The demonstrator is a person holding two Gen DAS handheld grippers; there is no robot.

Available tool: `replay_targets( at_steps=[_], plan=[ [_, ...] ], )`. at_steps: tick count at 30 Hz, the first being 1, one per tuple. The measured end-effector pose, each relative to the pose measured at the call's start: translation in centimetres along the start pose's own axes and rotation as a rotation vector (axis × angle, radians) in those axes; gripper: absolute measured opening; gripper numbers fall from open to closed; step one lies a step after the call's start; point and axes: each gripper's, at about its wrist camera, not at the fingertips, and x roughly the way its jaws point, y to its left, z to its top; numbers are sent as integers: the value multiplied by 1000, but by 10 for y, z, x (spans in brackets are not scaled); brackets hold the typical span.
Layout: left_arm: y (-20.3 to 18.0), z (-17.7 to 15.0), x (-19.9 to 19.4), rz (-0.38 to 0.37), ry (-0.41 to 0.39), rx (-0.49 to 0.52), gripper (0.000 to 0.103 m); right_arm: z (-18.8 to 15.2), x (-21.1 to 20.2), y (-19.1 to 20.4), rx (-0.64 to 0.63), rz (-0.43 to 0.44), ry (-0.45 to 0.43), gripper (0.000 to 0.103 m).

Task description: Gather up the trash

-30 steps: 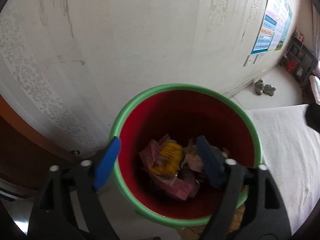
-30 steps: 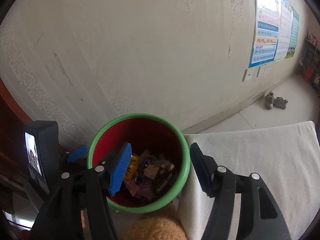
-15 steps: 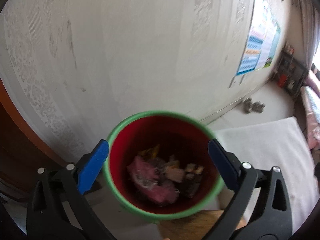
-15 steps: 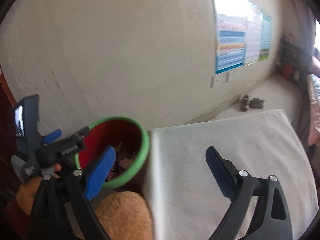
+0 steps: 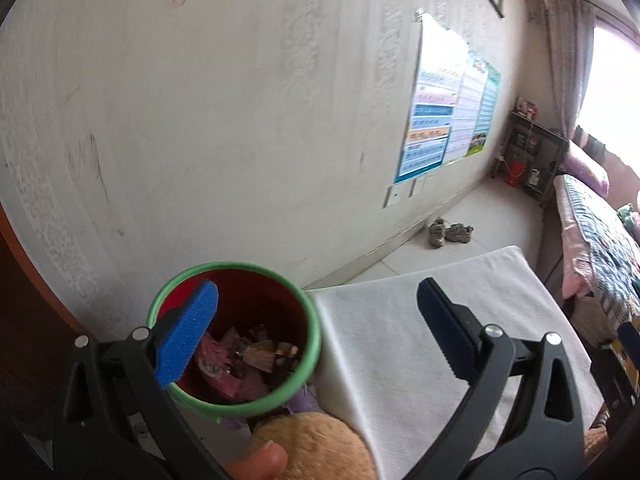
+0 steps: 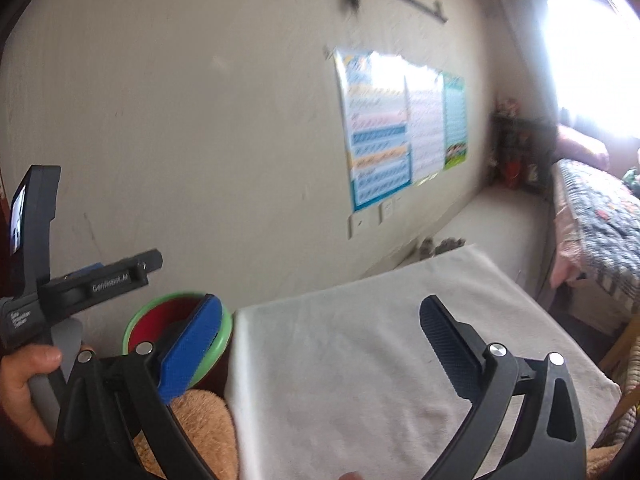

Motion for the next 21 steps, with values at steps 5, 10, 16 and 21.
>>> replay_targets(
  at_steps=[5,10,16,21],
  plan=[
    [-19,-4,-24,-6,-44,-2,98,-2,-32,-7,-33,-117,-135,96],
    [-34,-6,-38,-15,-96,22,98,1,-41,-18,-17,-138,-143,96],
    [-45,-5,-45,-18,-110,64,98,1,-40,-28,16,-151,-110,96],
    [-49,-6,-46,-23,-112,83,98,1,-33,-32,19,-177,-94,96]
  ],
)
